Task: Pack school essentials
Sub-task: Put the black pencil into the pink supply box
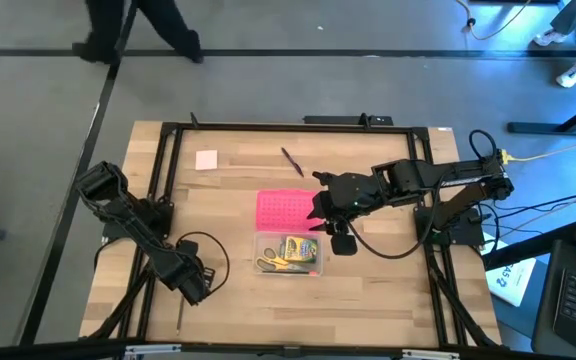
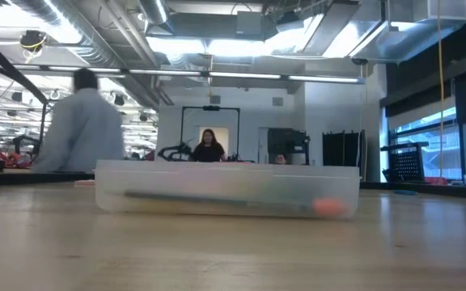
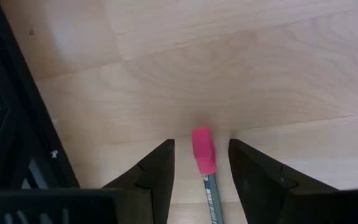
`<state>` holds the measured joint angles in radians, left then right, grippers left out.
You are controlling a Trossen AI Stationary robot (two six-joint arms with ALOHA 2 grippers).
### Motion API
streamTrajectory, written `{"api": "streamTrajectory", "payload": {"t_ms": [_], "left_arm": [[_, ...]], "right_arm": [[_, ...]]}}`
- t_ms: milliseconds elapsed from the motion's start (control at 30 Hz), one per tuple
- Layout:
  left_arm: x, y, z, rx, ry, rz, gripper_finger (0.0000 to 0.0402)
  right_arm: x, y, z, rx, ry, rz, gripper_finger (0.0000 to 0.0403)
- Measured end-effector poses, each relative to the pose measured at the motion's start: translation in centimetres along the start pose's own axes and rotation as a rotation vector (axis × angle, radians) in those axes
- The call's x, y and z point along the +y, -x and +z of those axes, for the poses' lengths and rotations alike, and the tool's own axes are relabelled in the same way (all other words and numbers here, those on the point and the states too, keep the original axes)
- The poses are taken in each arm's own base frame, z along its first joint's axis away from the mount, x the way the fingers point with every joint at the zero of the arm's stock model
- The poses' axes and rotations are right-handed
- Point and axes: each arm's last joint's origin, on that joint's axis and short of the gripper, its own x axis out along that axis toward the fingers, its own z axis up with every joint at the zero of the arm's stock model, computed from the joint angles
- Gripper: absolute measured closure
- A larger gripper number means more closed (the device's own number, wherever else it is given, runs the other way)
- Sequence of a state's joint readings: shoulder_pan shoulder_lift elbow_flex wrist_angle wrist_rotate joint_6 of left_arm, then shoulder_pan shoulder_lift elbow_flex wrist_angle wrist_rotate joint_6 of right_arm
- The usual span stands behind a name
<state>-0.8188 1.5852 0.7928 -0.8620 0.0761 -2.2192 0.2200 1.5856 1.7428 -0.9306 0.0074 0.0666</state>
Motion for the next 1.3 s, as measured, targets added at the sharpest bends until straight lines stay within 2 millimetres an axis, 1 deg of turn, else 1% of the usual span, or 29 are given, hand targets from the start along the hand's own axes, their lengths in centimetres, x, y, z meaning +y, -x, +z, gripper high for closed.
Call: {"api": "streamTrajectory", "payload": {"t_ms": [167,333,800,900,1000,1167,1300], "left_arm": [[0.12,-0.25,0.13,0.004,0.000,-0.005,0.0257],[0.10,-0.30,0.12,0.004,0.000,-0.006,0.0271],[-0.03,-0.36,0.03,0.016,-0.004,-0.017,0.0368],[-0.04,-0.37,0.03,0.016,-0.008,-0.017,0.0382],[-0.06,-0.38,0.01,0.018,-0.029,-0.020,0.0384],[-0.18,-0.37,-0.01,-0.003,-0.075,-0.046,0.0376],[-0.41,-0.12,-0.04,-0.014,-0.111,-0.057,0.0379]], "right_arm": [[0.00,0.00,0.00,0.000,0.000,0.000,0.0270],[0.00,0.00,0.00,0.000,-0.001,0.000,0.0270],[0.01,0.00,0.00,0.000,-0.003,0.000,0.0270],[0.01,0.00,-0.01,0.001,-0.003,0.000,0.0270],[0.00,0.00,-0.01,0.001,-0.003,0.000,0.0270],[0.00,0.00,-0.01,0.001,-0.003,0.000,0.0270],[0.01,0.00,-0.01,0.001,-0.003,0.000,0.0270]]}}
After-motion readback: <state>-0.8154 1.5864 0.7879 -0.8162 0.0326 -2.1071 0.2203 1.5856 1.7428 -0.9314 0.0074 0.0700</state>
